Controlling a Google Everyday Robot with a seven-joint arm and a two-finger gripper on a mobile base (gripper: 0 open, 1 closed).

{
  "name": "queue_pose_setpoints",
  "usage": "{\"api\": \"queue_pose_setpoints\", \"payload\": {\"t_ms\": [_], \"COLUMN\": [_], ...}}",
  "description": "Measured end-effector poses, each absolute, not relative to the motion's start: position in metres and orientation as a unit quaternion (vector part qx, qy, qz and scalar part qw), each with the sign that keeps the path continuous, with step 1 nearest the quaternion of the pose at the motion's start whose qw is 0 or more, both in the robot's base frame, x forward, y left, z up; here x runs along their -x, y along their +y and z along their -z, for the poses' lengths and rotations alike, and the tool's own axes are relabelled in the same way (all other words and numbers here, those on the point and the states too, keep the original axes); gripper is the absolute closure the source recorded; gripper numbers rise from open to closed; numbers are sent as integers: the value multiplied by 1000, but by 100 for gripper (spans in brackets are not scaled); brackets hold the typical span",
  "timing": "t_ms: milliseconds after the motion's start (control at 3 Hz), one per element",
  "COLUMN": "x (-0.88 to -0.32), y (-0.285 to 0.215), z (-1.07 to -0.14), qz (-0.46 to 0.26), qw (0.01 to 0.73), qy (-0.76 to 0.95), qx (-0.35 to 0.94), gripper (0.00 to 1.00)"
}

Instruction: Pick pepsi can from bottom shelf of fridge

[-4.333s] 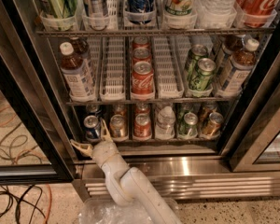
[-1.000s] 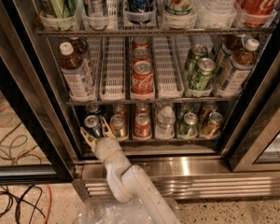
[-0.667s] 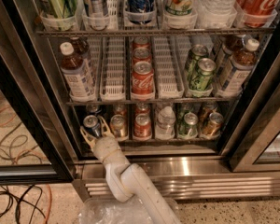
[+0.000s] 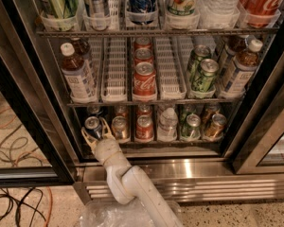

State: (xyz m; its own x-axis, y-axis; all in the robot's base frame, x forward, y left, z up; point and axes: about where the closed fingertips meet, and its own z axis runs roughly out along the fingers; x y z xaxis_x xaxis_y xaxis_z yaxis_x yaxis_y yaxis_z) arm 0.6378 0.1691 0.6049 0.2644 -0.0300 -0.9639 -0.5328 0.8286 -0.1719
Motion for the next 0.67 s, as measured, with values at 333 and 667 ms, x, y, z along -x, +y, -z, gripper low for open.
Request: {"api": "queue_pose_setpoints", "payload": {"t_ms": [333,667], "x": [-628,-606], "y": [165,160], "z": [-611,-625], "qz": [-181,-196], "qw": [766,780], "qy": [571,543], "qx": [235,241], "gripper": [100,100]}}
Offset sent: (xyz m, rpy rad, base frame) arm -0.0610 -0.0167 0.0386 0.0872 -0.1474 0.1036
